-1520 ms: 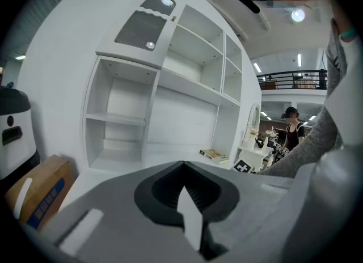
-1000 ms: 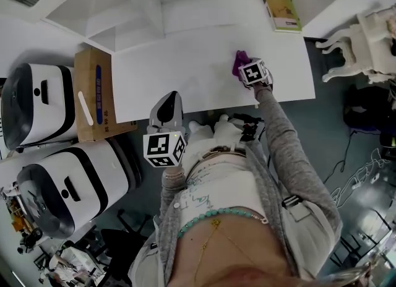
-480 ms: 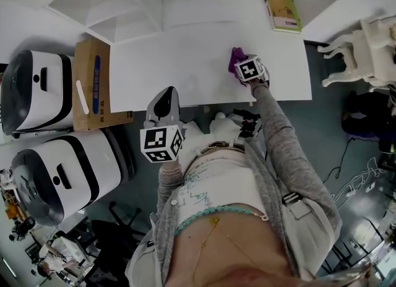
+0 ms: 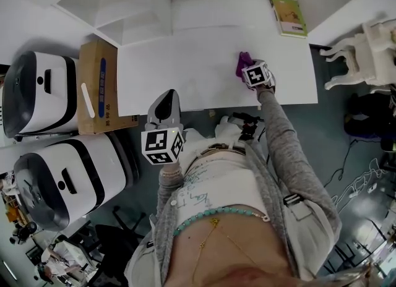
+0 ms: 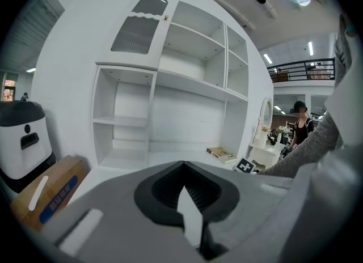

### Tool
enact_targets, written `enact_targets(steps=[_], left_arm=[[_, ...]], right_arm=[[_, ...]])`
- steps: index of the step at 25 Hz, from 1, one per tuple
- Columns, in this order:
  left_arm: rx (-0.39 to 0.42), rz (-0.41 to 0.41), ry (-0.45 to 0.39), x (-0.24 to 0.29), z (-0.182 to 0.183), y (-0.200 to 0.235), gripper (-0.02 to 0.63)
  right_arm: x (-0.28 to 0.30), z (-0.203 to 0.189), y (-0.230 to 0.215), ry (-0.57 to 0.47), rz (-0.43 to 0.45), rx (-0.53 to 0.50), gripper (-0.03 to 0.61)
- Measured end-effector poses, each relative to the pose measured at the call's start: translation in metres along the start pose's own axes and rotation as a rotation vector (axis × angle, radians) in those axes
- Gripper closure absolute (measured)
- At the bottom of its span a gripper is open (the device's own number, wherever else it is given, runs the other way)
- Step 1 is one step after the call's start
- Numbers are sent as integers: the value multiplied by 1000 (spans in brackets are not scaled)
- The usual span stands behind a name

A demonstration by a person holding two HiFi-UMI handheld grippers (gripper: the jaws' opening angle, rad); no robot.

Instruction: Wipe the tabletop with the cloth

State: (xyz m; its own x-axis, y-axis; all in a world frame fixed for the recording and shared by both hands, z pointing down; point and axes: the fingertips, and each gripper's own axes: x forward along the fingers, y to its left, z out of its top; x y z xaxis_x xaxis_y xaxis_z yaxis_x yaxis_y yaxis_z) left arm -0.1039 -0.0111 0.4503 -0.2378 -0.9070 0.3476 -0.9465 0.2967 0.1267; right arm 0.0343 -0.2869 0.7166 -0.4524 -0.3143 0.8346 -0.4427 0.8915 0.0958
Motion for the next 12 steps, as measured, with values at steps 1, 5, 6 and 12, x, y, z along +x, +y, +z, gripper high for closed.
enact_targets(steps=[1,5,6,12], left_arm=[[4,-8,1,-1,1,5,614],[15,-25,-3,-5,4,28,614],[13,-29,-2,-5,3,34,614],[8,-42,19,-14,-4,66,614]], right_arm=[[0,1,2,2,-5,5,491],[3,6,15,0,-11,14,491],[3,7,18,-2,-14,16,491],[6,4,29,27,-49,40,492]])
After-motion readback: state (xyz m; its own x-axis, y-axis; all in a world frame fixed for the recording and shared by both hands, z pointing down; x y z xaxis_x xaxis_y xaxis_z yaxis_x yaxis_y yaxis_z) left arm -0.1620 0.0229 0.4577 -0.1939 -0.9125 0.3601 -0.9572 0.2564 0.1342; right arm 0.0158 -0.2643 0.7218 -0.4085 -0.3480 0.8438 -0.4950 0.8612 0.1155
